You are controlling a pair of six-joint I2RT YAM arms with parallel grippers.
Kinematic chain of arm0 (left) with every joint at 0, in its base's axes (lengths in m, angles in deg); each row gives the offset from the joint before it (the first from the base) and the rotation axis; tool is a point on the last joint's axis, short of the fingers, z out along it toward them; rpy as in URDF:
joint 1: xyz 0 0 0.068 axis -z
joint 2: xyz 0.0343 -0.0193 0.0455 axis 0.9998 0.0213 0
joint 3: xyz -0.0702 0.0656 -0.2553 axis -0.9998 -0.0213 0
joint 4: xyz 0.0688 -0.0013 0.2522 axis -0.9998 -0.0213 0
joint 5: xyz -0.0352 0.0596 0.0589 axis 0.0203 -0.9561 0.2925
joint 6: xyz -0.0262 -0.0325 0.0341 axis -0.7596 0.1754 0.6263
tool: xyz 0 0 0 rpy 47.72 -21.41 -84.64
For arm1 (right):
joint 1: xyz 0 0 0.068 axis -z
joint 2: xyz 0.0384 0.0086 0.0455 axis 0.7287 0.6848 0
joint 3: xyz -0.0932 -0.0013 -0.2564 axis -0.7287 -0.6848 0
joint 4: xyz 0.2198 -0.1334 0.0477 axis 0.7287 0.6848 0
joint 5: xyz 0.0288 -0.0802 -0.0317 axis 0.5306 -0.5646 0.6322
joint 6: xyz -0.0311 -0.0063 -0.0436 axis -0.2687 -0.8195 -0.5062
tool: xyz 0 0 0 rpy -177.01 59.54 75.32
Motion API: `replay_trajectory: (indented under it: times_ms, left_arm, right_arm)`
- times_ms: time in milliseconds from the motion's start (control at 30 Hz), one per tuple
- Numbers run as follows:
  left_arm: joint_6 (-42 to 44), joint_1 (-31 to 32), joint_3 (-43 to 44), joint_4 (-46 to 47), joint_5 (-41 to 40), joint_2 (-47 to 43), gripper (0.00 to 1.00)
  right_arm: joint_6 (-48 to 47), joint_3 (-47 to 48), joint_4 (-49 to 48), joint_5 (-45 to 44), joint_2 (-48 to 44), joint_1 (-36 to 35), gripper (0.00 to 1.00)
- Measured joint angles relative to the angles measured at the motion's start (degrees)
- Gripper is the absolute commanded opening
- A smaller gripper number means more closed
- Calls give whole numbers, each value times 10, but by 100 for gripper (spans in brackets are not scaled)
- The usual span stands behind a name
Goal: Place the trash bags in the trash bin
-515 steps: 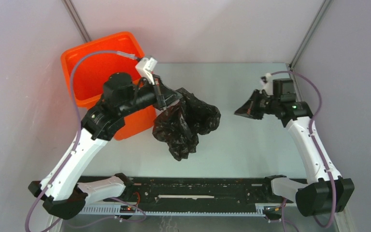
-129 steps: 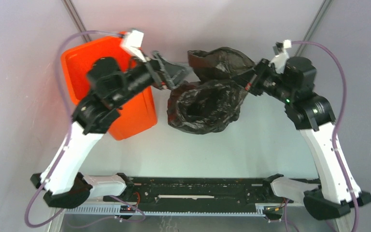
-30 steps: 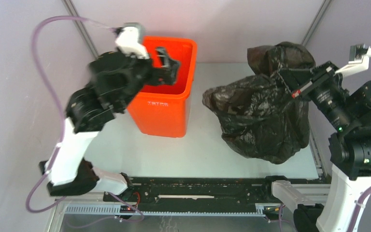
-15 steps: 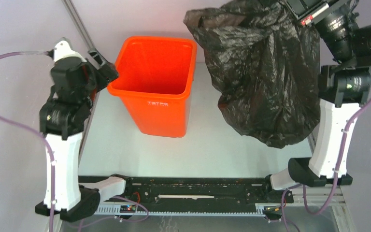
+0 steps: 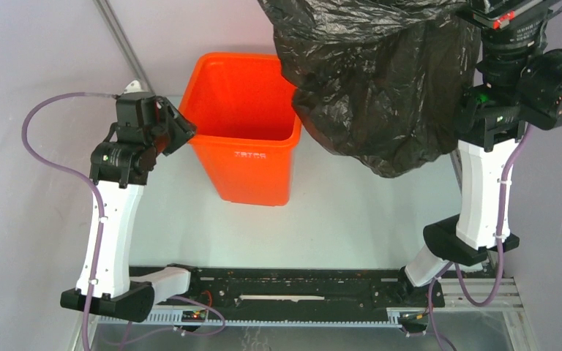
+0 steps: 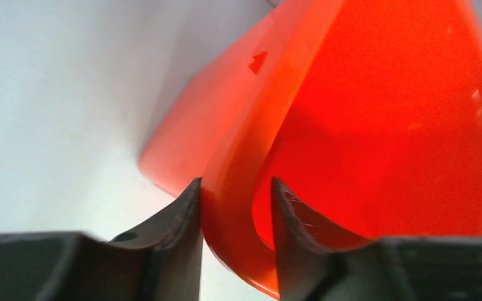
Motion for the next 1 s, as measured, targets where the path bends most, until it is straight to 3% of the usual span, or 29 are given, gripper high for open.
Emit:
replay_trajectory:
  times_ms: [133,367,567,1000]
  left_arm:
    - [-54,2,-15,41,39,-13,19]
    - [-58,90,-21,42,92,-26,1]
    - [-86,129,-19,26,120,-14,0]
    - [-115,174,-33,51,151,9,0]
  right_arm:
    - [19,2,-37,-27,-5,-31,0]
    - [16,11,-59,-23,10,-73,0]
    - [8,-10,-68,-11,19,-83,0]
    - [15,12,-77,-17,136,-141,0]
